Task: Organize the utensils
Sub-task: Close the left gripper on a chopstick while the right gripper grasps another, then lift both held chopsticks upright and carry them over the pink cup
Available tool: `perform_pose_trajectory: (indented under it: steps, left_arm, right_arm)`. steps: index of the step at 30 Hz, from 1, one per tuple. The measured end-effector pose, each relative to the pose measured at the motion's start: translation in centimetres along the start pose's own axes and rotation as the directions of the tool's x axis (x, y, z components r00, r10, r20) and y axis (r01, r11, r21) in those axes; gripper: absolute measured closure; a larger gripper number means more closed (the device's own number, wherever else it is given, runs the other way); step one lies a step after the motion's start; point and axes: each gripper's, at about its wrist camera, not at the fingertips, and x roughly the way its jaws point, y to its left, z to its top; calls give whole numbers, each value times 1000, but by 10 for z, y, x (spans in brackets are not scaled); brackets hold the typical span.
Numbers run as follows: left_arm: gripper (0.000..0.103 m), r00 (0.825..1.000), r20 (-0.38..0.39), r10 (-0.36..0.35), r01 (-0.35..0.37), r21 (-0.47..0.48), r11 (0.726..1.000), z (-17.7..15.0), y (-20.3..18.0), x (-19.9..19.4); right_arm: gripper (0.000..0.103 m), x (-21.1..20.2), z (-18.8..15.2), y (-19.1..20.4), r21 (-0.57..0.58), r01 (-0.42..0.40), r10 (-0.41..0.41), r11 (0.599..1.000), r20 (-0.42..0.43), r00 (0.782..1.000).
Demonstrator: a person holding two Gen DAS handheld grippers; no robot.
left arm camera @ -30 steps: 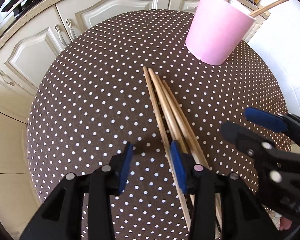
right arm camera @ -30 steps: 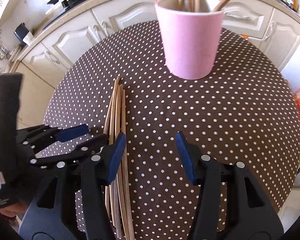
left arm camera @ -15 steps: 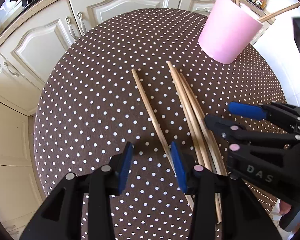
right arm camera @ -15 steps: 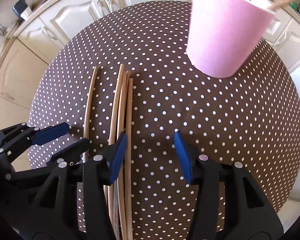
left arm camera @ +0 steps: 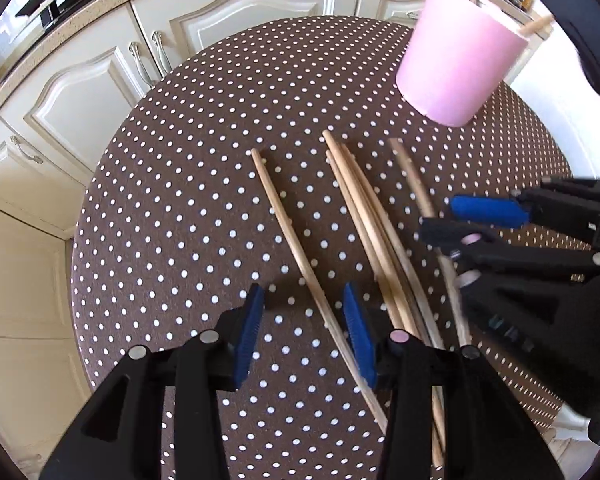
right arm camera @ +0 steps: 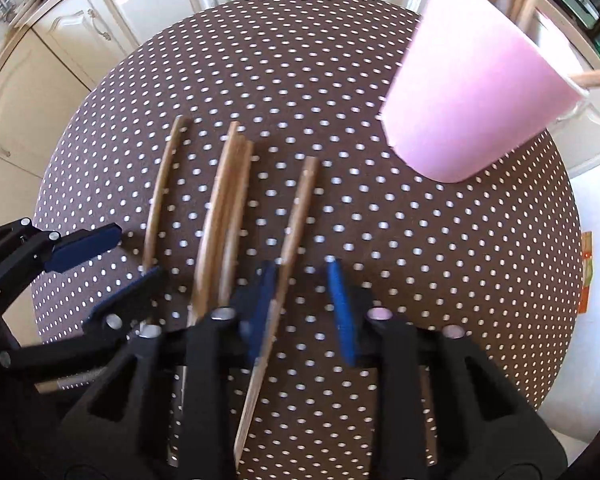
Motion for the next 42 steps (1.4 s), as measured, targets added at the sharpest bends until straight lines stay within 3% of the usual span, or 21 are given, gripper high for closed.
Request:
perform_pose_trajectory:
  steps: [2,8,9,10,11,13,18,26,42]
  left_arm:
    - [61,1000,-6,6,-6,-15,1000,8,0,3]
    - [64,998,-18,61,-61,-10,998,27,-10,8]
    - [68,998,-14,63,-64,-17,998,28,-11,8]
    - [87,998,-7,62,-62,-19,998,30,-11,8]
    - [94,998,-5,56,-56,-21,998,35,-12,10]
    - [97,999,-3,44,-44,-35,998,38,-11,11]
    - [98,999,14,37,-36,-48,998,38,-9,13]
    - [98,997,70,-38,45,-93,995,23,0,-6]
    - [98,962,245,-121,134,-35,990,31,-20,-68]
  right_arm:
    - [93,0,-1,-14,14,-18,18,1000,-10,1000]
    - [95,4,10,-31,29,-67,68,997,-37,997]
    - [96,4,11,-33,34,-73,74,997,-34,997]
    - [96,4,12,-35,37,-77,78,996,-33,996]
    - [96,4,11,-37,41,-83,85,996,-31,996]
    - [97,4,11,-48,56,-96,98,994,-25,995]
    - [97,4,11,-62,71,-136,137,988,-18,990]
    - [97,-1,-1,-76,152,-223,226,963,-1,974]
    - [97,-70,-32,-117,210,-354,320,911,182,930]
